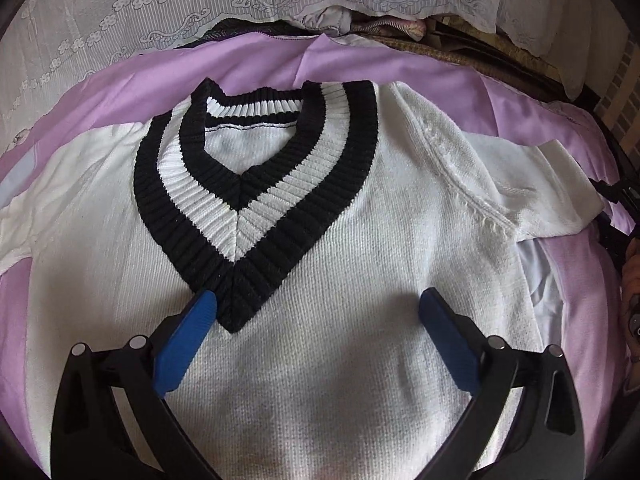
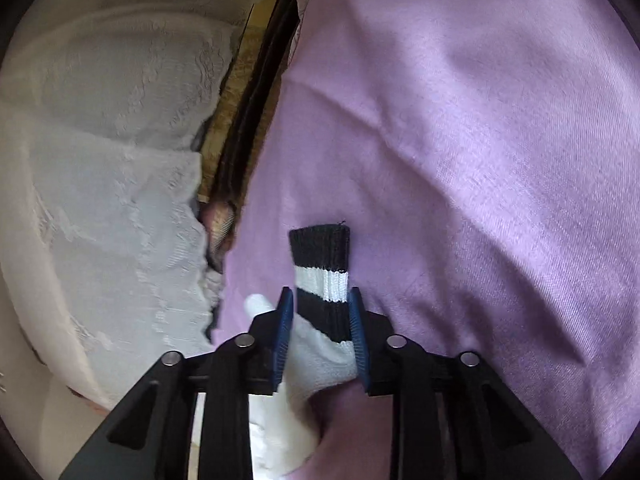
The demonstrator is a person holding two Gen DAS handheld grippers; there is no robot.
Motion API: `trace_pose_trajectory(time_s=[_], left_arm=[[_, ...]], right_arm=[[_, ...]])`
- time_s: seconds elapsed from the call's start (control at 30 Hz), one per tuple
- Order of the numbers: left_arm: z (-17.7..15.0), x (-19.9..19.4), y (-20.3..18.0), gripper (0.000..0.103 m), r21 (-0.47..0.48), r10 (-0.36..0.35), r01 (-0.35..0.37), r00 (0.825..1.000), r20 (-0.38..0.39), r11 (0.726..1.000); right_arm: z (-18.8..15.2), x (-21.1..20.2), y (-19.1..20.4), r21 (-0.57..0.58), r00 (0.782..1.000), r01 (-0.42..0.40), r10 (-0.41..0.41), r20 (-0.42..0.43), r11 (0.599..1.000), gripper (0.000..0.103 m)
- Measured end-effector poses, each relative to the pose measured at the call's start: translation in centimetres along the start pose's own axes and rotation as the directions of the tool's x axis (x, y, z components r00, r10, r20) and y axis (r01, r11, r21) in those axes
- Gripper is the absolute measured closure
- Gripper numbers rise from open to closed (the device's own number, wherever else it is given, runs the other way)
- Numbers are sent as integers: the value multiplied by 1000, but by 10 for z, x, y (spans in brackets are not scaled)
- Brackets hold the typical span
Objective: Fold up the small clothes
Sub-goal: 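Grasp the striped sleeve cuff with the right tool and lift it, then carry the sleeve across the sweater body and release it with the right tool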
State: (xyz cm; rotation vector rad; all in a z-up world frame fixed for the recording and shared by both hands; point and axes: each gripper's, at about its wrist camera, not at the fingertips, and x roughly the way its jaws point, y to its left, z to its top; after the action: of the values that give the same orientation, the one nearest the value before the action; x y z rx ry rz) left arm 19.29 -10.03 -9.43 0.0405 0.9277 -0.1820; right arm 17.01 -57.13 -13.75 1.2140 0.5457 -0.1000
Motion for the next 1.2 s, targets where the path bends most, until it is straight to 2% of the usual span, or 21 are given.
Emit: trace_pose_trajectory(time_s=[0.1, 0.23, 0.33, 0.37, 0.43, 0.5, 0.6, 0.67, 0.77, 0.87, 1.0, 1.13, 1.2], left_arm=[[-1, 0, 0, 4, 3, 5, -5, 1000, 0, 1000], [0, 1, -1, 4, 6, 11, -11, 1000, 0, 1000], [-1, 1, -1, 4, 7, 12, -12, 1000, 1, 1000], [-1, 1, -1, 4, 7, 11, -11, 1000, 1, 1000], [-1, 1, -1, 4, 5, 8, -8, 1000, 1, 1000], [-1, 1, 0, 4, 5, 6, -6, 1000, 1, 1000], [-1, 1, -1, 4, 5, 8, -8, 1000, 1, 1000], [-1, 1, -1, 4, 5, 7, -7, 1000, 1, 1000], [-1, 1, -1, 4, 4, 7, -7, 1000, 1, 1000], [-1, -1, 2, 4, -4, 2, -2, 1000, 0, 1000], [0, -11, 21, 4, -48, 11, -10, 1000, 3, 999], [4, -25, 56, 4, -62, 93, -91, 995, 29, 994], [2, -31, 77, 4, -43, 158, -157, 987, 40, 987]], right_arm=[[0, 8, 13, -89, 997, 80, -81, -1, 993, 81], [5, 16, 17, -126, 996, 91, -93, -6, 988, 82], [5, 19, 22, -169, 993, 119, -121, 0, 978, 87], [4, 16, 23, -168, 993, 120, -120, 11, 978, 91], [5, 4, 21, -134, 996, 84, -79, 41, 987, 91], [11, -18, 27, -133, 992, 74, -59, 115, 988, 91], [20, -53, 36, -173, 962, 142, -95, 256, 975, 92], [26, -58, 28, -143, 960, 157, -117, 254, 977, 92], [29, -38, -1, -67, 954, 243, -226, 197, 968, 92], [32, -40, -10, -21, 964, 204, -197, 181, 979, 92], [24, -54, 14, -86, 967, 138, -116, 227, 987, 92], [9, -73, 59, -217, 963, 88, -27, 268, 972, 92], [-2, -81, 85, -272, 963, 50, 26, 269, 961, 92]])
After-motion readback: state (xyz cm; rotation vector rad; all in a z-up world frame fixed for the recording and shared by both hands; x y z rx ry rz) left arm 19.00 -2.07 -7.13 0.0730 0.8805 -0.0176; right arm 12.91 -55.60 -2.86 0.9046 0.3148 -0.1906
